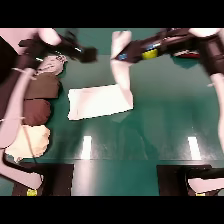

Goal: Fold the shirts.

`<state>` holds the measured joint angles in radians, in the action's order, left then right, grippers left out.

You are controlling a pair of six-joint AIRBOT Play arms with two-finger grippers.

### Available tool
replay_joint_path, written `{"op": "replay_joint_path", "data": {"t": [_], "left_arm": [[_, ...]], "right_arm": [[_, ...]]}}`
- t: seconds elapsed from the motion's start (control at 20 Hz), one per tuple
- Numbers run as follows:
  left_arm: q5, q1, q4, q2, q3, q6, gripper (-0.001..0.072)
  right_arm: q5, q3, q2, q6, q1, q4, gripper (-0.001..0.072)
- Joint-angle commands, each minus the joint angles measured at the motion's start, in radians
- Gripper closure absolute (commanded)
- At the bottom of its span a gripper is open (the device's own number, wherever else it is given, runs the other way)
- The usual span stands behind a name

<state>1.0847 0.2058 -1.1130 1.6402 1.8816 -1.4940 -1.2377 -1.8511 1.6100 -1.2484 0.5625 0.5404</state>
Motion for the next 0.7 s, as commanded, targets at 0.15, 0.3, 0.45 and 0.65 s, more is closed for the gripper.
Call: {"op": "replay_joint_path", "data": {"t": [0.15,0.3,0.45,0.65], "left_arm": [[0.072,-0.225,-0.1,-0.255,0.014,0.002,0.0684],[0.106,-0.237,-0.1,-0.272,0.014,0.002,0.0683],[0.131,-0.237,-0.085,-0.271,0.014,0.002,0.0684],[0.156,-0.237,-0.076,-0.269,0.014,0.003,0.0684]], "right_arm": [[0.185,0.0,0.185,0.14,0.243,-0.013,0.0181],[0.017,0.0,0.19,0.018,0.162,0.252,0.0182],[-0.102,0.06,0.174,-0.032,0.027,0.372,0.0182],[-0.026,0.325,0.092,-0.113,-0.192,0.376,0.0182]]}}
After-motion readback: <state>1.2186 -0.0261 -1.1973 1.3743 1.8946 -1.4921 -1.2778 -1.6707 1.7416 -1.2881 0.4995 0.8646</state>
